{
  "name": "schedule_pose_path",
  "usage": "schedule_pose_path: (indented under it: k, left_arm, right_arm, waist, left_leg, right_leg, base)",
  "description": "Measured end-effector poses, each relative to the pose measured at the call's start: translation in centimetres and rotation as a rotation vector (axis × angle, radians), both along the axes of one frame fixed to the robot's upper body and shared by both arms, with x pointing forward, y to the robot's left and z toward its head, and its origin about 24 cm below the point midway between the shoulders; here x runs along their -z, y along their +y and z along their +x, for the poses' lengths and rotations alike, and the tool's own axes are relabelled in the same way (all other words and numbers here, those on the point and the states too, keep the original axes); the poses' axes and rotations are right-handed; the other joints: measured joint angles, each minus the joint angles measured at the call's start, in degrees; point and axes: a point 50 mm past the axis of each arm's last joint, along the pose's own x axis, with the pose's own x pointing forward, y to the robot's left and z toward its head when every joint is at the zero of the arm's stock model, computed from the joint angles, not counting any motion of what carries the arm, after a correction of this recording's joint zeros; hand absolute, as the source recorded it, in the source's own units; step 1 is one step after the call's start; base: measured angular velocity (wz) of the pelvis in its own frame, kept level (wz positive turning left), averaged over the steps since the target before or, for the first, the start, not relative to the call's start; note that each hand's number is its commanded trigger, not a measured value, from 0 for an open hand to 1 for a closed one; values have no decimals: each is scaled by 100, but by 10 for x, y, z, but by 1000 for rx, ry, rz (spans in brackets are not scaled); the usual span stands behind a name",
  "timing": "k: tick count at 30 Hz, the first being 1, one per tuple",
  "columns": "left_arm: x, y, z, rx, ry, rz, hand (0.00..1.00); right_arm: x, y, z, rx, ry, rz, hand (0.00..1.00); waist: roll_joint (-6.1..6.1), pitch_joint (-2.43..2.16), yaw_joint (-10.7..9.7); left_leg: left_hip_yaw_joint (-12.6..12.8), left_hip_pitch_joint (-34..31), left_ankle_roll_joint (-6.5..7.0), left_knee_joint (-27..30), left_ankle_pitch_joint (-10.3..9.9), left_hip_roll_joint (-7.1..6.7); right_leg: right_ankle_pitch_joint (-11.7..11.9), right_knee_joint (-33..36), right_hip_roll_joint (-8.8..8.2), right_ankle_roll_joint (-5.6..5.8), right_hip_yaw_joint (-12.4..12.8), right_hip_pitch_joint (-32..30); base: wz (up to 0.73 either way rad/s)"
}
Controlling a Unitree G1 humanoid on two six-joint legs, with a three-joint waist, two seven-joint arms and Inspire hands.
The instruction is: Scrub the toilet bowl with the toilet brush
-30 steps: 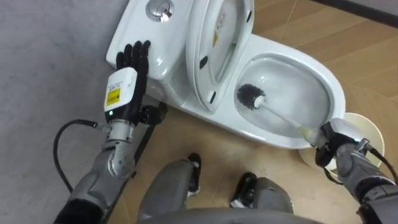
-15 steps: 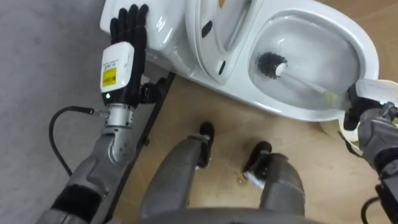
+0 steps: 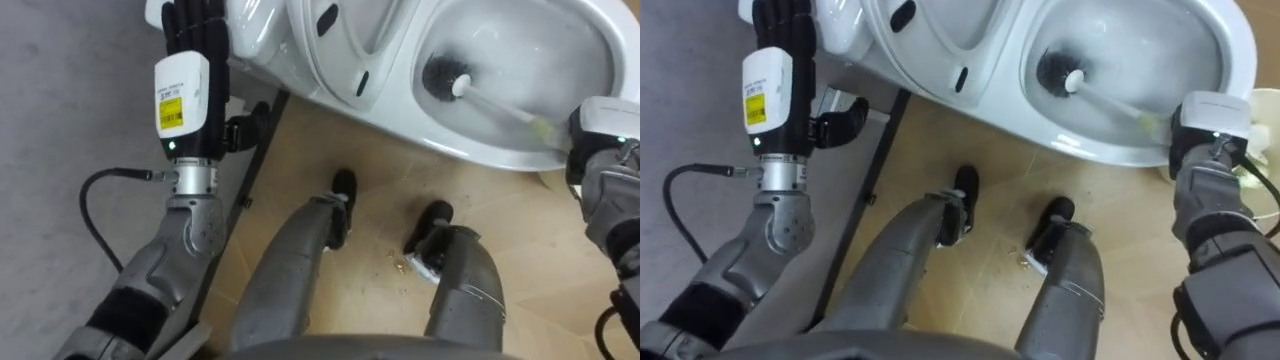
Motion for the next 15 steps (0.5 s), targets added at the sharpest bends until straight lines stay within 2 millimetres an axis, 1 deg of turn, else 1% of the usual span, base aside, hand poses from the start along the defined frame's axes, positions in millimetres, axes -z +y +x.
schedule_pose_path:
  k: [2, 5, 7, 9, 11, 12, 15]
  left_arm:
    - [-1, 1, 2, -13, -13, -13, 0]
    - [-4, 3, 4, -35, -37, -28, 0]
    - [-6, 5, 5, -53, -49, -25, 0]
    - [-9, 8, 7, -68, -61, -21, 0]
    - [-11, 11, 10, -84, -65, -14, 0]
    - [-12, 12, 12, -91, -63, -8, 0]
    - [-12, 11, 15, -91, -44, 4, 0]
  right_arm:
    - [-2, 0, 2, 16, -29, 23, 100]
    - [-6, -1, 6, 111, -131, 157, 100]
    - [-11, -2, 10, 217, -232, 302, 100]
    - [-13, 0, 14, 253, -279, 364, 100]
    - [-16, 1, 16, 261, -304, 387, 100]
    - [-17, 2, 17, 257, -313, 391, 100]
    - [-18, 2, 18, 253, -317, 390, 100]
  waist:
    - [-2, 1, -19]
    - [-64, 38, -48]
    - [-107, 61, -169]
    - [-170, 88, -199]
    - [-177, 91, -259]
    - [-177, 91, -318]
    - [-180, 92, -365]
  left_leg:
    - [0, -47, -8, 4, 12, 11]
    - [26, -99, -24, 3, 34, 19]
    - [94, -166, 3, 9, 86, 0]
    - [165, -216, 8, 47, 102, 3]
    - [165, -289, 0, 133, 97, -17]
    - [161, -304, -3, 135, 119, -63]
    - [176, -310, -5, 208, 127, -102]
  right_leg:
    - [5, 10, 10, -9, 2, -39]
    - [30, 44, 47, -25, 99, -151]
    - [26, 167, -25, -41, 128, -281]
    - [26, 262, -34, -49, 215, -405]
    - [9, 388, -88, -70, 217, -488]
    - [-8, 463, -138, -68, 231, -531]
    - [-36, 590, -197, -55, 284, -584]
  base:
    - [0]
    - [-7]
    - [0]
    - [-5]
    - [4]
    - [10]
    - [3]
